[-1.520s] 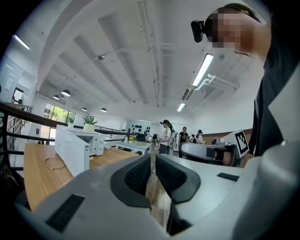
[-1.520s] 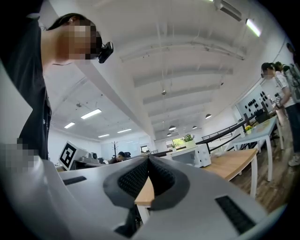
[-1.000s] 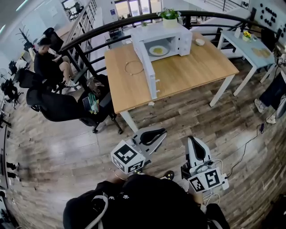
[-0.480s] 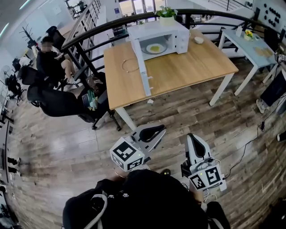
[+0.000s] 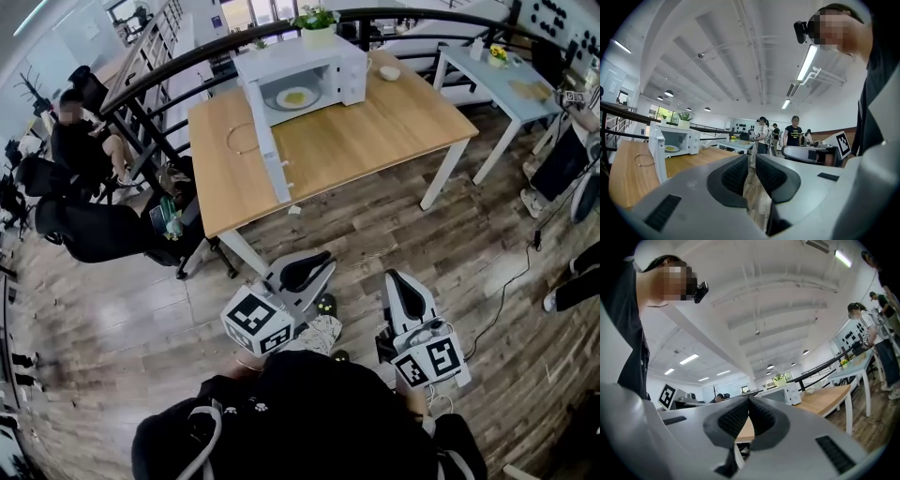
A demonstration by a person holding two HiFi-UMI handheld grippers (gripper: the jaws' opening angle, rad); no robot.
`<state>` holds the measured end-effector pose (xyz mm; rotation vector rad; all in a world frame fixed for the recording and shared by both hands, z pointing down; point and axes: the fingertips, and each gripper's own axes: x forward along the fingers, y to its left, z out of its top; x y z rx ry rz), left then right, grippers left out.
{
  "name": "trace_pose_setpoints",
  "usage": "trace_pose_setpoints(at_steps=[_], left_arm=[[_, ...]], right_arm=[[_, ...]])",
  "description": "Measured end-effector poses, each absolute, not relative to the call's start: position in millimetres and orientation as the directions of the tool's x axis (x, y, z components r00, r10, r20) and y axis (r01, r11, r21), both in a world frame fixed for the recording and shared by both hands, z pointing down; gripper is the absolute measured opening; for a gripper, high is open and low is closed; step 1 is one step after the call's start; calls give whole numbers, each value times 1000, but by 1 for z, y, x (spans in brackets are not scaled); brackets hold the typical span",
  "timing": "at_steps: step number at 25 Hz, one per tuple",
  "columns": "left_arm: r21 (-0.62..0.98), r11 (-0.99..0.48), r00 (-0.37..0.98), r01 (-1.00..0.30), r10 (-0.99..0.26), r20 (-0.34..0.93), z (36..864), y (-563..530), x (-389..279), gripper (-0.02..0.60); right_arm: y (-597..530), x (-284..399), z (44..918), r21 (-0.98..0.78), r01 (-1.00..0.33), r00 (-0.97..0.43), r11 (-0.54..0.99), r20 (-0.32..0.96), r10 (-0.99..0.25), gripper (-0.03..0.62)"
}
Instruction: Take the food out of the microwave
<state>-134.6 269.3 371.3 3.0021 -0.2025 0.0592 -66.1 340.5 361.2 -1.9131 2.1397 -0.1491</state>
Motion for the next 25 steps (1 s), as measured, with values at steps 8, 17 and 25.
trace_pose_setpoints(at_steps=[8,17,25], left_arm=[[164,-982,996,-90,-89,13,374,223,-79,41],[169,-980,995,-104,-103,13,370,150,-31,51],[199,-970,990,-141,-140,19,376,92,-22,78]], right_arm=[[301,-13,363,-228,-972,-39,56,-77,-996,22],[228,44,355,-222,-974,-29,41,-58,-998,34],[168,54,354,-223,-973,-59,61,-13,-998,45]])
